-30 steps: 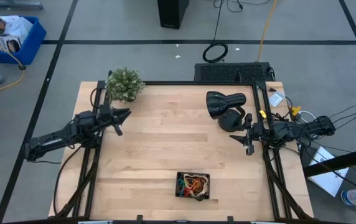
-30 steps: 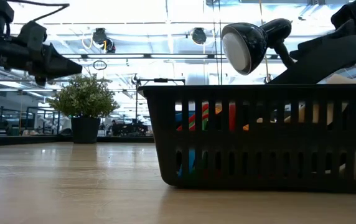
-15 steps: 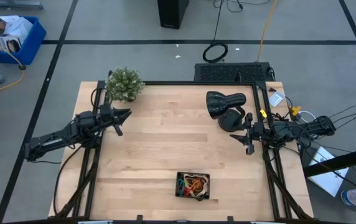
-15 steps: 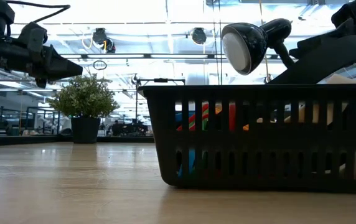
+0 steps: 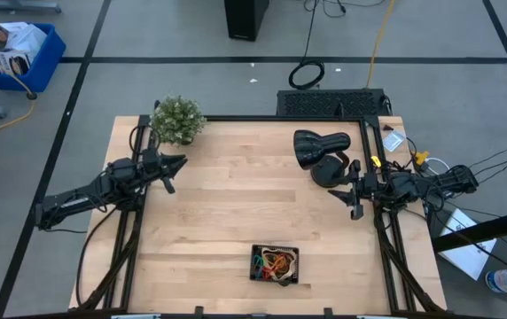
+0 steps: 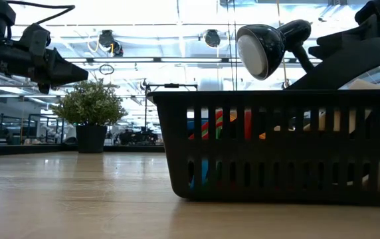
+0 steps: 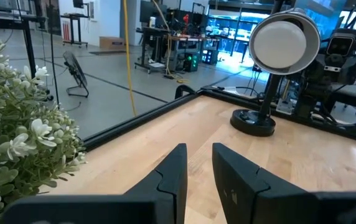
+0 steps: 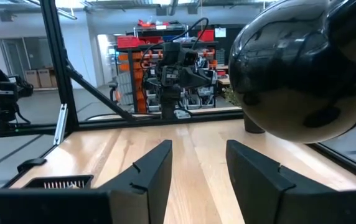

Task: Pick and place rubber bands into bin
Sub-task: Return to home position

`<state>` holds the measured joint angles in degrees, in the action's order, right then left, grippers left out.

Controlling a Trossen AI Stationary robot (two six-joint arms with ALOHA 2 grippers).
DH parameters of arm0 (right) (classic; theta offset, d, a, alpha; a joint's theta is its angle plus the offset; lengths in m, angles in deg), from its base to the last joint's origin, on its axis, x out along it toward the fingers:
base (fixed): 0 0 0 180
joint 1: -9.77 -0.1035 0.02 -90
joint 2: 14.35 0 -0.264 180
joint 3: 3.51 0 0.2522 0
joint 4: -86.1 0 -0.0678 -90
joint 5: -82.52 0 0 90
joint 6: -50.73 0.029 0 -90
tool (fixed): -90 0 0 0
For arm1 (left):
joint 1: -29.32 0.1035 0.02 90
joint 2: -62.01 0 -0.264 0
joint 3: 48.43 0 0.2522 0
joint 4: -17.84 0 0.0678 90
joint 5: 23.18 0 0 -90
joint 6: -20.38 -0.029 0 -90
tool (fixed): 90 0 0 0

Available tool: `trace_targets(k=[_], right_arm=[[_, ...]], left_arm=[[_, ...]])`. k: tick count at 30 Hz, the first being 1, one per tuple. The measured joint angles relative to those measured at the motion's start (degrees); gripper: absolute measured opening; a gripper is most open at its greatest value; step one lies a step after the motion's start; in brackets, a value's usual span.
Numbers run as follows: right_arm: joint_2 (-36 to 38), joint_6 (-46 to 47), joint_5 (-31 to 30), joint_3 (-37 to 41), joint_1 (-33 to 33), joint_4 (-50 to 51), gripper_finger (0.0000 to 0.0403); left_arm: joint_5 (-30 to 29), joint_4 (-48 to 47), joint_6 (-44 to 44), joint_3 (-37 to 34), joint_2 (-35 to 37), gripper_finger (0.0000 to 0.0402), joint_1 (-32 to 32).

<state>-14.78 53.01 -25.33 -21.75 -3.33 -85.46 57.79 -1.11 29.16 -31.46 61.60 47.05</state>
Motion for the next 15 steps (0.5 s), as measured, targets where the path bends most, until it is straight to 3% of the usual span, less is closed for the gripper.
trace_targets(k=[15], right_arm=[[0.0,0.0,0.0,-0.2,0.0,-0.2,0.0149]], left_arm=[[0.0,0.0,0.0,0.0,0.0,0.0081,0.0]])
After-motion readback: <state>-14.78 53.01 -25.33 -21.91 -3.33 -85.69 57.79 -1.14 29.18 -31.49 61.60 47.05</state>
